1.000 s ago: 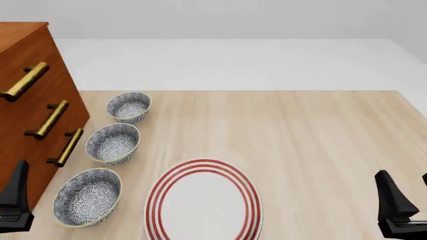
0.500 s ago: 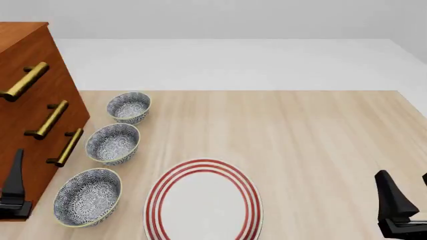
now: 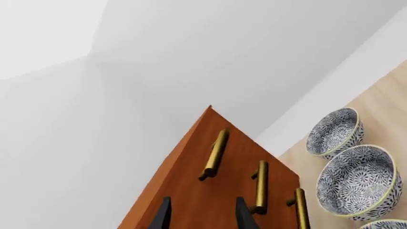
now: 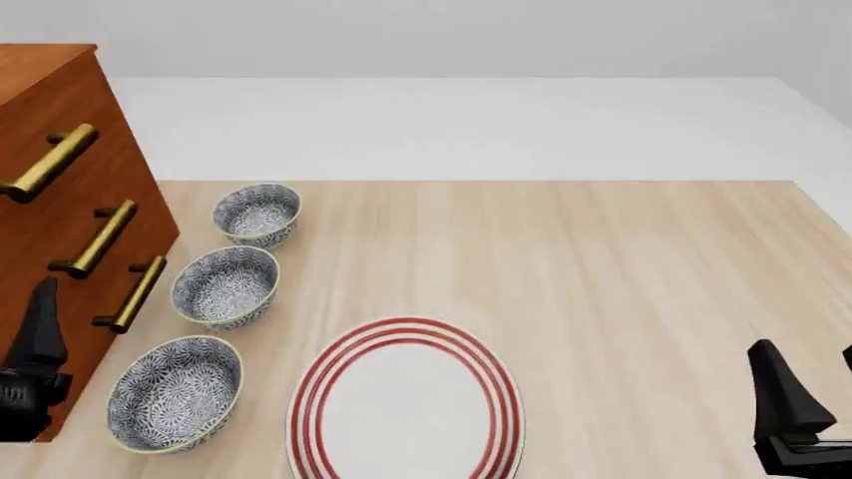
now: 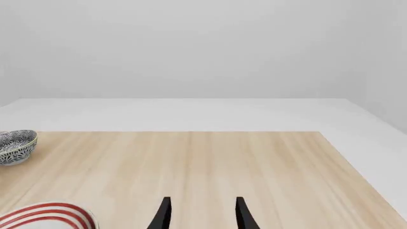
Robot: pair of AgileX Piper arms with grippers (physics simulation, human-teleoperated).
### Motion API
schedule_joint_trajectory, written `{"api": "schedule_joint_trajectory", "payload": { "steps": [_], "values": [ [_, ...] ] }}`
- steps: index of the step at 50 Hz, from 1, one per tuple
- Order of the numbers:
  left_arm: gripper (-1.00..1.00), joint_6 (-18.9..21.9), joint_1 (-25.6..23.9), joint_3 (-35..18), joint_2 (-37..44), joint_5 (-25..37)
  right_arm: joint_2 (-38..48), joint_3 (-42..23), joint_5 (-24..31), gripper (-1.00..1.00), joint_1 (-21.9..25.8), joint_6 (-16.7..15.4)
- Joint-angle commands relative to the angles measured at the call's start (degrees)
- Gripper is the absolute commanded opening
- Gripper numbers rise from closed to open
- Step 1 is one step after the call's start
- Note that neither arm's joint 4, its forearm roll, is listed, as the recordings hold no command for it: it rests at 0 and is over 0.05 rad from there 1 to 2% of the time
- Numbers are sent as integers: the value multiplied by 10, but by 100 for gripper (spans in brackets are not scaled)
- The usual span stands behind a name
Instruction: Open the top drawer of the cabinet.
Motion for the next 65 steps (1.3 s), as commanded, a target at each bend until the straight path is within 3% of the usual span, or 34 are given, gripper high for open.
{"api": "schedule_joint_trajectory", "payload": {
  "steps": [1, 6, 8, 10, 15, 16, 21, 24, 25, 35, 51, 56, 57, 65],
  "values": [
    [100, 67, 7, 2, 57, -51, 0, 0, 0, 100, 0, 0],
    [100, 80, 14, -3, 70, -56, 0, 0, 0, 100, 0, 0],
    [100, 121, 9, 17, 92, -98, 0, 0, 0, 100, 0, 0],
    [100, 105, 14, -2, 81, -68, 0, 0, 0, 100, 0, 0],
    [100, 141, 14, 0, 105, -91, 0, 0, 0, 100, 0, 0],
    [100, 134, 16, -10, 100, -76, 0, 0, 0, 100, 0, 0],
    [100, 172, 18, -4, 130, -113, 0, 0, 0, 100, 0, 0],
    [100, 168, 19, -17, 128, -101, 0, 0, 0, 100, 0, 0],
    [100, 188, 14, -5, 141, -124, 0, 0, 0, 100, 0, 0],
    [100, 227, 8, -11, 187, -162, 0, 0, 0, 100, 0, 0],
    [100, 264, 12, -22, 252, -205, 0, 0, 0, 100, 0, 0],
    [100, 263, 15, -26, 269, -214, 0, 0, 0, 100, 0, 0],
    [100, 248, 17, -36, 264, -190, 0, 0, 0, 100, 0, 0],
    [100, 257, 18, -41, 287, -202, 0, 0, 0, 100, 0, 0]
  ]
}}
